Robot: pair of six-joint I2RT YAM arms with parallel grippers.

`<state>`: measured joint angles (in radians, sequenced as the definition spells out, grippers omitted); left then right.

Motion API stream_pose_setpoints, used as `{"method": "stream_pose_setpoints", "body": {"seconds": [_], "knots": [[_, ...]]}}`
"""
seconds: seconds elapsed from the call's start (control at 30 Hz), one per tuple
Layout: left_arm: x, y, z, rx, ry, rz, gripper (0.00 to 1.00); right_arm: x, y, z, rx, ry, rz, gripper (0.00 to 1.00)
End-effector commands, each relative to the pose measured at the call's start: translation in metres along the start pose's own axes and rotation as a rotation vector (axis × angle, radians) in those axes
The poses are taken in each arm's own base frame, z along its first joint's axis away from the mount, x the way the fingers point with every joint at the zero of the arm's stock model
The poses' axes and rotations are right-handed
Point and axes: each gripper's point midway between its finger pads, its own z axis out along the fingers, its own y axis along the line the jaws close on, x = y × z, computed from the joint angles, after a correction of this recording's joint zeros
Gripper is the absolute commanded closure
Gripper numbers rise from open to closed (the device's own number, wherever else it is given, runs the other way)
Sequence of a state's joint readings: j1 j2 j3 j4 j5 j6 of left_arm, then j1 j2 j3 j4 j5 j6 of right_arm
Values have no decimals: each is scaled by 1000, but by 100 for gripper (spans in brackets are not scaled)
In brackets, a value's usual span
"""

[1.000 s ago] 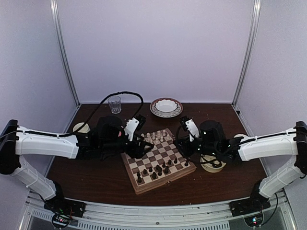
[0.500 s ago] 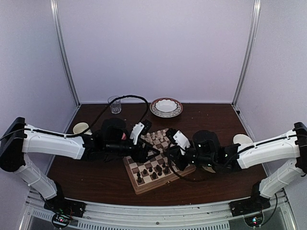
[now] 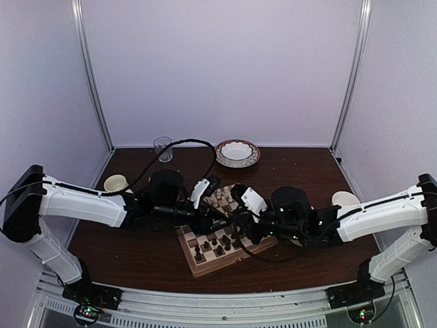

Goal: Set up the chess pieces on the board
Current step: Pass from the right arm to the left

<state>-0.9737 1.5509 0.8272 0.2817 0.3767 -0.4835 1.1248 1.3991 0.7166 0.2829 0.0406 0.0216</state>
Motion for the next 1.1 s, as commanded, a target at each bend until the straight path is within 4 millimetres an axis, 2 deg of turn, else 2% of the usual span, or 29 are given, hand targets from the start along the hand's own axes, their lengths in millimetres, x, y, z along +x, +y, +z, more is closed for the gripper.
{"method": "stream_pose_setpoints", "body": {"seconds": [0.0, 0.17, 0.4, 0.63, 0.8, 0.93, 1.07], "knots": [[-23, -12, 0, 68, -65, 5, 49, -8, 2, 3, 25, -9, -48, 90], [-27, -7, -6, 93, -99, -36, 49, -9, 4, 2, 29, -13, -59, 90], [-30, -11, -13, 121, -129, -12, 49, -17, -6, -7, 81, -57, -5, 90], [-38, -16, -35, 89, -210, 80, 49, -35, -29, -24, 190, -132, 205, 90], [-40, -15, -42, -11, -251, 192, 49, -60, -25, -29, 139, -226, 382, 88], [-40, -12, -44, -79, -272, 254, 48, -72, -31, -28, 158, -266, 528, 90], [-41, -13, -46, -107, -307, 309, 49, -82, -28, -23, 139, -290, 616, 92]]}}
